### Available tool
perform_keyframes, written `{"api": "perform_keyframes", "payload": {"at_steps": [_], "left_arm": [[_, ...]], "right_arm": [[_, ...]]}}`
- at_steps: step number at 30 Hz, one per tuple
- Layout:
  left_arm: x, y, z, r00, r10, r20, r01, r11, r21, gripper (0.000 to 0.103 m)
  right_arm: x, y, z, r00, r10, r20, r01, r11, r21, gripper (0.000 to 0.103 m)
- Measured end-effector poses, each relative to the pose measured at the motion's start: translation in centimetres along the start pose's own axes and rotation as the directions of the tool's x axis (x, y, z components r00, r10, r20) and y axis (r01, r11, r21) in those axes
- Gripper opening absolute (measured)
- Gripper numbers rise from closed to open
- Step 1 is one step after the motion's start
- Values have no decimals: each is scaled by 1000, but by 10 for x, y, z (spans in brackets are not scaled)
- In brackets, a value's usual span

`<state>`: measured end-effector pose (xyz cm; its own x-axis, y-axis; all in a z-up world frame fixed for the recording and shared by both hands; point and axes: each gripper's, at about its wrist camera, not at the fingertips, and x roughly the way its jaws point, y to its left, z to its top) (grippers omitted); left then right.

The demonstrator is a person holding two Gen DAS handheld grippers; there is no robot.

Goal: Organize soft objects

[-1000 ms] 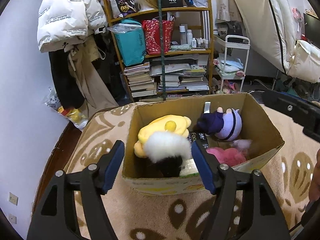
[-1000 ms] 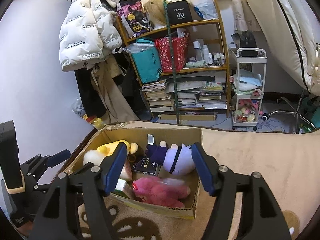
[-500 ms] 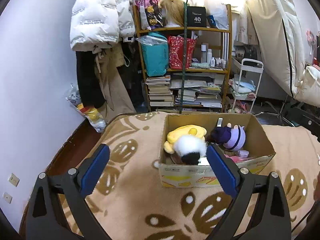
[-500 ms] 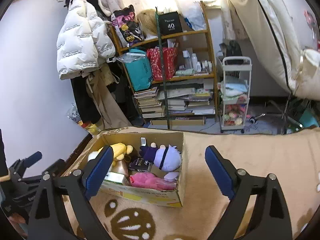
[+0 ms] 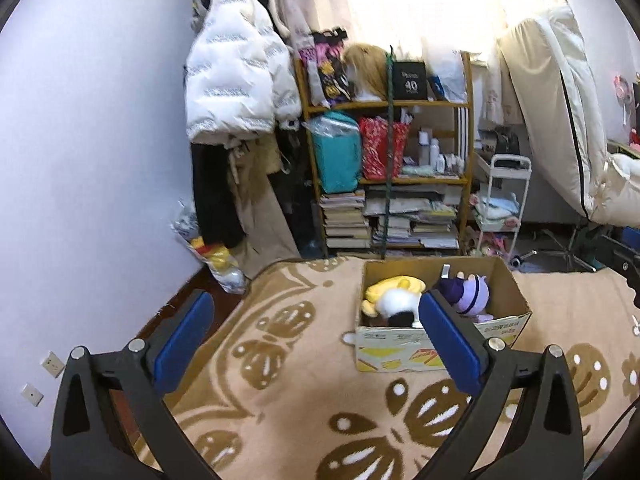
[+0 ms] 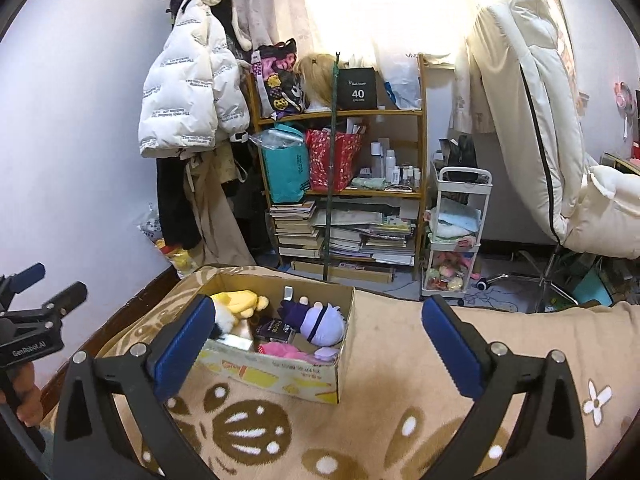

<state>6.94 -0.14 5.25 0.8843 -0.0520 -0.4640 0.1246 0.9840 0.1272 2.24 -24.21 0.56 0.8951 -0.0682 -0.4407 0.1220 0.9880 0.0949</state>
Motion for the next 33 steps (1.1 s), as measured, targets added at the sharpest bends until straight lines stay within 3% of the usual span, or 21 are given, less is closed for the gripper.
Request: {"api": "perform_keyframes", "payload": {"at_steps": [6,10,22,33], "left_arm": [[-29,14,-10,1000,3,26,-2,999,-35,102],[-40,21,-21,997,-66,44,68,996,-52,102],[-53,22,-41,997,-10,73,13,999,-50,102],[-43,18,-49,999,-4,46,6,999,-35,102]], "right_arm": [[-24,0,-3,1000,18,26,-18,1000,-1,103],[-41,1,-9,999,7,45,-7,1000,-3,103],[-65,-2,-31,995,-20,102,20,1000,6,103],[-50,6,-41,998,-23,63,25,999,-25,103]]}}
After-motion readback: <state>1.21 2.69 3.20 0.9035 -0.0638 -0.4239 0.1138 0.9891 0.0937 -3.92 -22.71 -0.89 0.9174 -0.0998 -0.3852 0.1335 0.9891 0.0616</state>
